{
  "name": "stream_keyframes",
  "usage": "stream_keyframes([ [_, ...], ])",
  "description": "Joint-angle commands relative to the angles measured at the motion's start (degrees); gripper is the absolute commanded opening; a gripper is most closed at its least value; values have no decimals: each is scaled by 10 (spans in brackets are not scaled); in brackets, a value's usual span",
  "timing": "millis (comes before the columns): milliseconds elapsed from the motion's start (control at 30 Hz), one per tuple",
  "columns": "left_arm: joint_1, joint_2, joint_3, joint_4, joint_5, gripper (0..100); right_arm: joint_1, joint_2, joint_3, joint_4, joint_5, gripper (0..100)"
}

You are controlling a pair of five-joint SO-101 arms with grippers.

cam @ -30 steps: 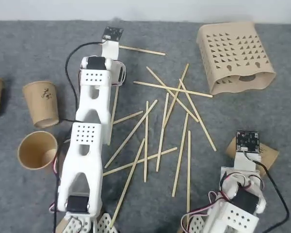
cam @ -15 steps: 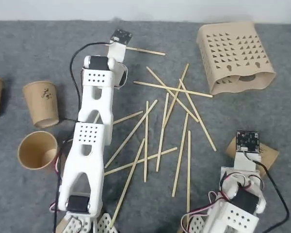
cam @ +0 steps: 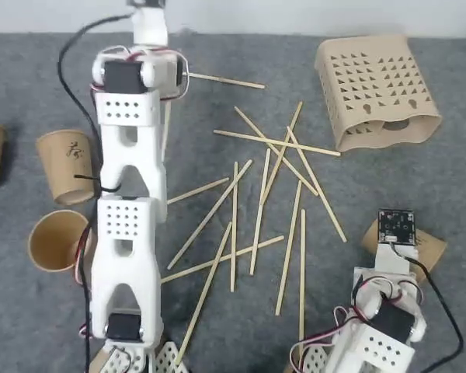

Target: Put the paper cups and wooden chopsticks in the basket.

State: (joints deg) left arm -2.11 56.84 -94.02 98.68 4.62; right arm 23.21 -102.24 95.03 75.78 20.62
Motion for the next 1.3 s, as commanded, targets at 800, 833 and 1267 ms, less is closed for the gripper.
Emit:
stream_keyframes([
  [800,-59,-218,202,23,-39,12,7,4,-28,2,9,8],
  [833,-59,-235,242,22,-40,12,7,4,-28,1,9,8],
  [1267,-8,-374,574,-39,-119,13,7,4,-27,1,9,8],
])
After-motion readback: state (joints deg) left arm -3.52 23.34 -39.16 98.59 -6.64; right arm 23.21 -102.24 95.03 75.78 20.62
